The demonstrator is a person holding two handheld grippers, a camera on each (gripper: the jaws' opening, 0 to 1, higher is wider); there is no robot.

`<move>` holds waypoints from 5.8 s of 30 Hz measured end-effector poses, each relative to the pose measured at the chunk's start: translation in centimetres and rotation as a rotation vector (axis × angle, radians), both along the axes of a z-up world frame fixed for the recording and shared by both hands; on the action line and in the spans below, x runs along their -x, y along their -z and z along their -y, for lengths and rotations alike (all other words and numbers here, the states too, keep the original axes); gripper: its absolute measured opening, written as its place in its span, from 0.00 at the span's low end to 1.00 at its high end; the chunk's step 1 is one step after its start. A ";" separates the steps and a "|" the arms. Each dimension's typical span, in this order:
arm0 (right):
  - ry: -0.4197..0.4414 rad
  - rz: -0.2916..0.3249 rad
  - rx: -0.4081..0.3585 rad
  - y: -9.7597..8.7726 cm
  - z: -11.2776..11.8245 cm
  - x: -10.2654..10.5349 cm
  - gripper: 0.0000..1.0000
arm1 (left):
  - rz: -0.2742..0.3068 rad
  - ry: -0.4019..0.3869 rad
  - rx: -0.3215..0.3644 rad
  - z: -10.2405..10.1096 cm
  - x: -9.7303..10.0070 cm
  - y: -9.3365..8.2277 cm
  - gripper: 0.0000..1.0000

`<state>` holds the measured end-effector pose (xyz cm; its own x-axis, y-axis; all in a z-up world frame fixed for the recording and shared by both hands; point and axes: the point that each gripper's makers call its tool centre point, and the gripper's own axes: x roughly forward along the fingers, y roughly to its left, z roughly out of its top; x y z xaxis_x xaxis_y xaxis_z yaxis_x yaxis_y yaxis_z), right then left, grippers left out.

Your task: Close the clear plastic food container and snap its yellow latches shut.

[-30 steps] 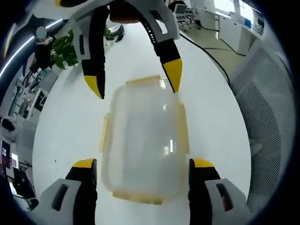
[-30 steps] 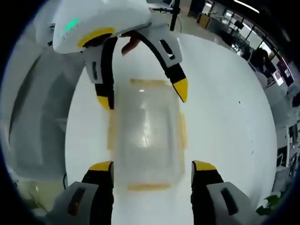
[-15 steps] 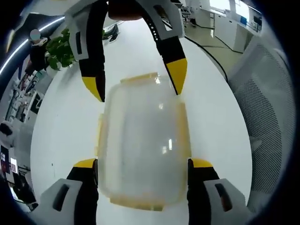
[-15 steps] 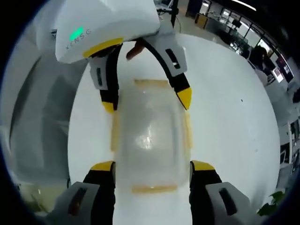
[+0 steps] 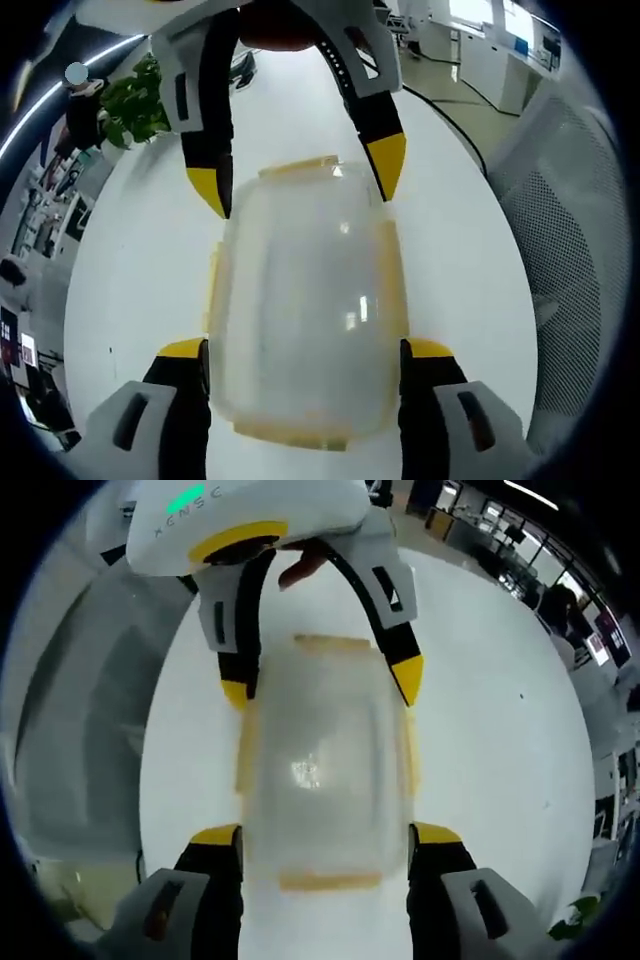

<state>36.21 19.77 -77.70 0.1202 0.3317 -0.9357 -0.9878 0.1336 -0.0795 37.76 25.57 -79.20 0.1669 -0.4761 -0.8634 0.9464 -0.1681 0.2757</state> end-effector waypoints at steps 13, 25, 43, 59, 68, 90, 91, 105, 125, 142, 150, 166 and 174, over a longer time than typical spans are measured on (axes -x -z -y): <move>-0.019 -0.010 0.002 0.0 -0.5 0.4 0.66 | -0.014 -0.015 0.005 -0.4 0.5 0.0 0.77; -0.030 -0.018 0.008 0.0 -2.0 0.9 0.66 | -0.022 -0.027 0.010 -2.0 1.2 -0.1 0.77; -0.050 -0.017 -0.001 0.0 -5.4 1.4 0.66 | -0.022 -0.050 0.006 -5.4 1.7 0.0 0.77; -0.051 -0.012 -0.010 0.1 -8.4 2.0 0.66 | -0.020 -0.054 0.006 -8.4 2.3 0.1 0.77; -0.050 -0.007 -0.012 0.1 -10.4 2.1 0.66 | -0.014 -0.053 -0.004 -10.3 2.4 0.1 0.77; -0.063 -0.001 -0.009 0.2 -11.5 1.9 0.66 | -0.015 -0.063 -0.002 -11.5 2.3 0.1 0.77; -0.064 0.001 -0.011 0.2 -11.5 1.8 0.66 | -0.014 -0.065 -0.003 -11.5 2.2 0.1 0.77; -0.073 0.001 -0.003 0.2 -11.4 0.3 0.66 | -0.014 -0.074 -0.001 -11.4 0.6 0.2 0.77; -0.085 0.002 -0.006 0.2 -11.1 -2.0 0.66 | -0.019 -0.086 0.004 -11.1 -1.5 0.1 0.77; -0.090 0.003 -0.002 0.1 -10.7 -3.9 0.66 | -0.018 -0.093 -0.003 -10.7 -3.4 0.1 0.77; -0.094 0.003 0.001 0.1 -10.6 -4.6 0.66 | -0.021 -0.098 0.000 -10.6 -4.1 0.1 0.78; -0.104 0.002 0.013 0.2 -10.4 -5.4 0.66 | -0.026 -0.106 0.013 -10.4 -4.9 0.2 0.77; -0.103 0.003 0.016 0.2 -10.4 -5.5 0.66 | -0.022 -0.107 0.006 -10.4 -4.8 0.1 0.78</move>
